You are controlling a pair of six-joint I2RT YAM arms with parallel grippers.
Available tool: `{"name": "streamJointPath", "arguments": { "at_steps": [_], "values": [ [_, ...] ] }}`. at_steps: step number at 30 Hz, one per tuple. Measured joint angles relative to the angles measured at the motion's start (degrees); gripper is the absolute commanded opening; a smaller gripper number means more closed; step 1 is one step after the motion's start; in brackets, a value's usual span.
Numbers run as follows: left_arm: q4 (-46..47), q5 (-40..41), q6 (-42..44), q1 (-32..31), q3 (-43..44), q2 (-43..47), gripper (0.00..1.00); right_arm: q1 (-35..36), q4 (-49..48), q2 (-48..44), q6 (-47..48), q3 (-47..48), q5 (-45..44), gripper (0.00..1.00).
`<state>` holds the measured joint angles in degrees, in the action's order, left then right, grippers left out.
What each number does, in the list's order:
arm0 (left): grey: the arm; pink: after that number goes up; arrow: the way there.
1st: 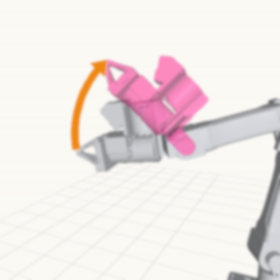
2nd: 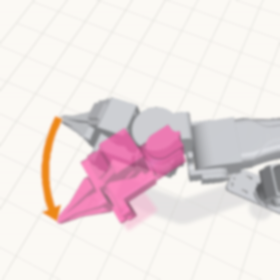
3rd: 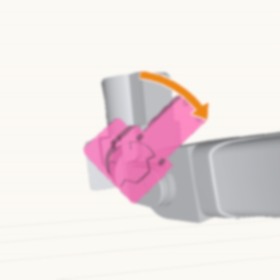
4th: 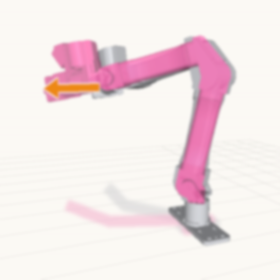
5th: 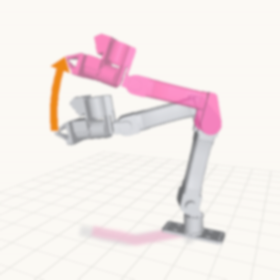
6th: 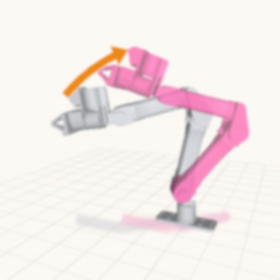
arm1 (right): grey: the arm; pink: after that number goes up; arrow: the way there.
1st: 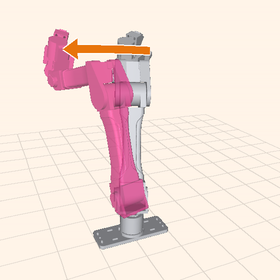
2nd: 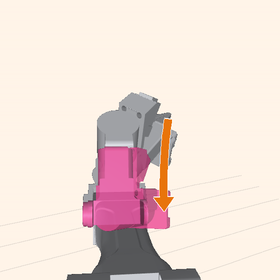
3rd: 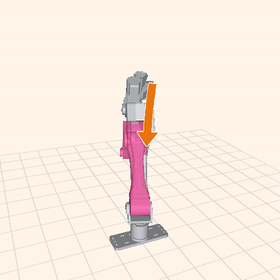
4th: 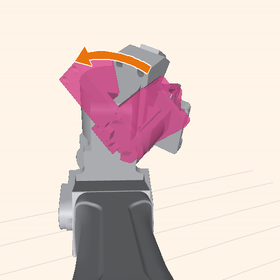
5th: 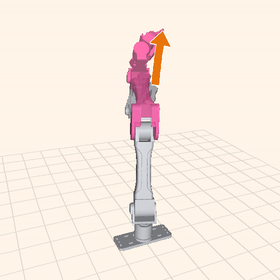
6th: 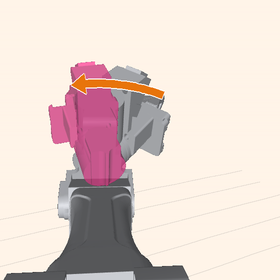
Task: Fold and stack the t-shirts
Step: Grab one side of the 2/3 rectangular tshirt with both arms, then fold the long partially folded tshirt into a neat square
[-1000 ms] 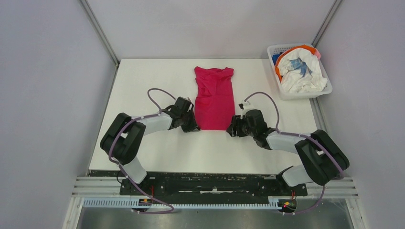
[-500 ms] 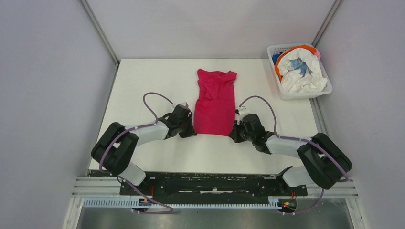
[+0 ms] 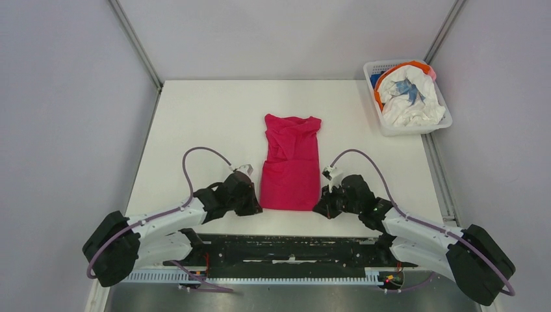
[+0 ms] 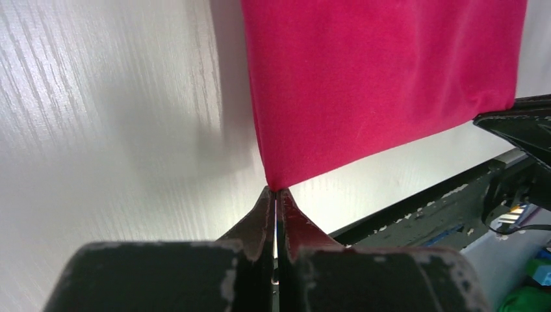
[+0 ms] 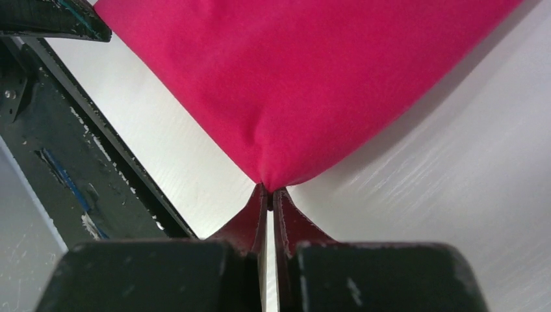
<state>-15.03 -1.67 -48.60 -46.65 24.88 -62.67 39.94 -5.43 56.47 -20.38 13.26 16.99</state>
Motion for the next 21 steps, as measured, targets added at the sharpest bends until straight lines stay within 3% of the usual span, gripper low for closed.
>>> {"name": "streamJointPath", "arguments": {
  "at_steps": [11,21],
  "values": [
    [0.6,3.6,-0.4,-0.1,1.9,7.5,0.02,0.0,0.9,-2.6,-1.0,3.3,-2.6,0.0],
    [0.7,15.3,5.0,2.8,22.8,-6.3,0.02,-7.0,0.8,5.6,-1.1,19.7,-9.0,0.0]
  ]
}}
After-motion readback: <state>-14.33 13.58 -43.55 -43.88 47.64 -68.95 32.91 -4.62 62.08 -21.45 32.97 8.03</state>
